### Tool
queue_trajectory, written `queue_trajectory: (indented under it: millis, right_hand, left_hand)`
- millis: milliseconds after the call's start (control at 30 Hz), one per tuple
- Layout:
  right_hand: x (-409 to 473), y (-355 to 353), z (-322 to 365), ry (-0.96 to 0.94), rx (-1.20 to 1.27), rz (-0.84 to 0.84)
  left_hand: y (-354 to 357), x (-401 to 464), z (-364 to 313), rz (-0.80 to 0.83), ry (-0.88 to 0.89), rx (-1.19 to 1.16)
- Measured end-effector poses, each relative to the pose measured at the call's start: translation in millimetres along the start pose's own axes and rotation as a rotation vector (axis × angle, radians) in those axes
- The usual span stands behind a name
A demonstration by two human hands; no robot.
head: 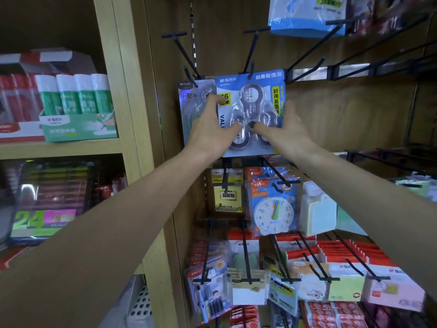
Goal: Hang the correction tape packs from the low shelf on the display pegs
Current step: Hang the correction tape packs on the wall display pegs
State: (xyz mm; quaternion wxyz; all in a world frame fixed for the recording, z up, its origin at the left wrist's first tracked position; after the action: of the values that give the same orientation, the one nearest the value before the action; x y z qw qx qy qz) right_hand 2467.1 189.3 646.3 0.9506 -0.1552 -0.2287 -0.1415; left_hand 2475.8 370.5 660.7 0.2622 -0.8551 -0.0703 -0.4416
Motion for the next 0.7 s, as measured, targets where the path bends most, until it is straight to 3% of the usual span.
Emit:
queue_trajectory:
  millis: [433,567,700]
  right_hand:
    - [-8.4,-1.9,-12.6,0.078,-0.196,-0.073]
    - [-25.6,-12.7,-14.4,0.139,-0.298,-0.191]
    - [-61.4,-9.7,-4.9,0.016,-0.387,-0.353]
  left_hand:
    - [-2.0,-14.7,9.3,0.029,0.043,0.018]
    - [-14.3,-35.5,13.9,0.064,0.054,0.079]
    - [-32.3,-67.8,12.0,0.04,0.083,0.101]
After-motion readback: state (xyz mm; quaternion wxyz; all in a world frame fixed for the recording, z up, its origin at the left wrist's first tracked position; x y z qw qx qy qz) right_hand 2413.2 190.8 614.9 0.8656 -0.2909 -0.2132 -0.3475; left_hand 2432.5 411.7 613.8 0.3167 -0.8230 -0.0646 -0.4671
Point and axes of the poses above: each hand's wrist, its own x-axis towards the middle knuckle, its own y-axis out of the palm, z = x × y, the point moved 9 cm from there along x, towards the middle knuckle, and after that the axes turned 11 degrees about y, right-handed, at the moved point
